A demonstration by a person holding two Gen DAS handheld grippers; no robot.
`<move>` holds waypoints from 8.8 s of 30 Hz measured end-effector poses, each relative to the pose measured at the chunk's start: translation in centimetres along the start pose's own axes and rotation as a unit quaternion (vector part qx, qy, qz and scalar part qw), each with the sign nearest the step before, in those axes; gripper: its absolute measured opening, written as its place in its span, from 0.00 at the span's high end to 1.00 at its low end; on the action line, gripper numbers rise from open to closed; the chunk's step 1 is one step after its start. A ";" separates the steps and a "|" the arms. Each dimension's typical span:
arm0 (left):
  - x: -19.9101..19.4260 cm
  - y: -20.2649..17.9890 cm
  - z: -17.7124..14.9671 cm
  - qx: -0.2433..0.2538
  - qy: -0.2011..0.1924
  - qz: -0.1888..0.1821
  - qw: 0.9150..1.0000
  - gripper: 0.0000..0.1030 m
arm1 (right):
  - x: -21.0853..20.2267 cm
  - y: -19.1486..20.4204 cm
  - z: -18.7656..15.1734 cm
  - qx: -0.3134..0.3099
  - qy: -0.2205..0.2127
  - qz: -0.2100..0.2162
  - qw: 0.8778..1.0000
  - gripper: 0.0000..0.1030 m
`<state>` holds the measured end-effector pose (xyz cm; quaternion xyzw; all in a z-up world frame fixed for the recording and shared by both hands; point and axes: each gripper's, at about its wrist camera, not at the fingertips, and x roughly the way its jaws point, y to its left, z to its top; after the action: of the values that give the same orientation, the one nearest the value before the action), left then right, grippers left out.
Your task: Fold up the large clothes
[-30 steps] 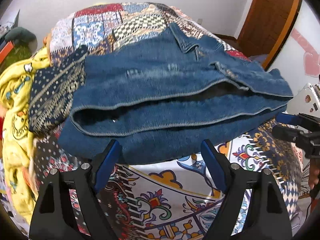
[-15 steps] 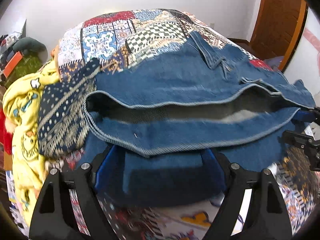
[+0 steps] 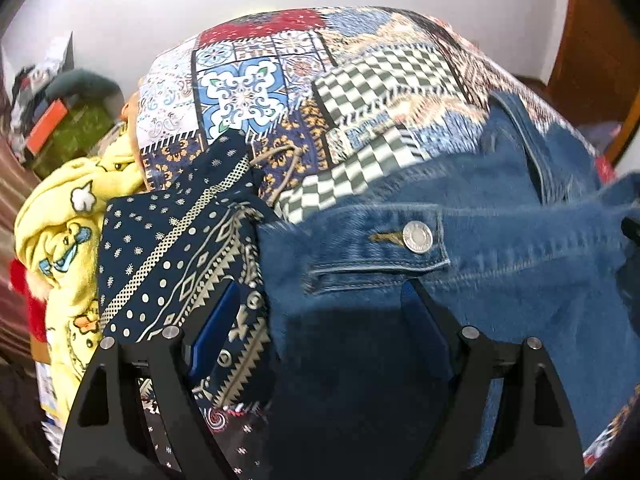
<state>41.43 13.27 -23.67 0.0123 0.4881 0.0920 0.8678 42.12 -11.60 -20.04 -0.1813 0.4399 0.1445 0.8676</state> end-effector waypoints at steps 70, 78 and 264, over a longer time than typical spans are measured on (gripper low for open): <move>-6.7 -7.4 -9.0 0.006 0.000 -0.122 0.993 0.15 | -3.6 -1.3 -8.9 0.109 0.031 0.121 0.986 0.21; -8.3 -1.9 -11.0 -0.037 -0.001 -0.091 0.995 0.14 | -4.8 -2.2 -9.7 0.123 0.029 0.105 0.986 0.21; 1.5 -6.9 -2.7 -0.115 0.131 -0.402 0.899 0.07 | 6.4 -5.8 -6.0 0.176 0.092 0.366 0.909 0.05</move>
<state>40.88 6.55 -27.13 -0.2970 0.5471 -0.2078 0.7545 43.89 -18.87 -27.43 0.1360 0.5717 0.3551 0.7270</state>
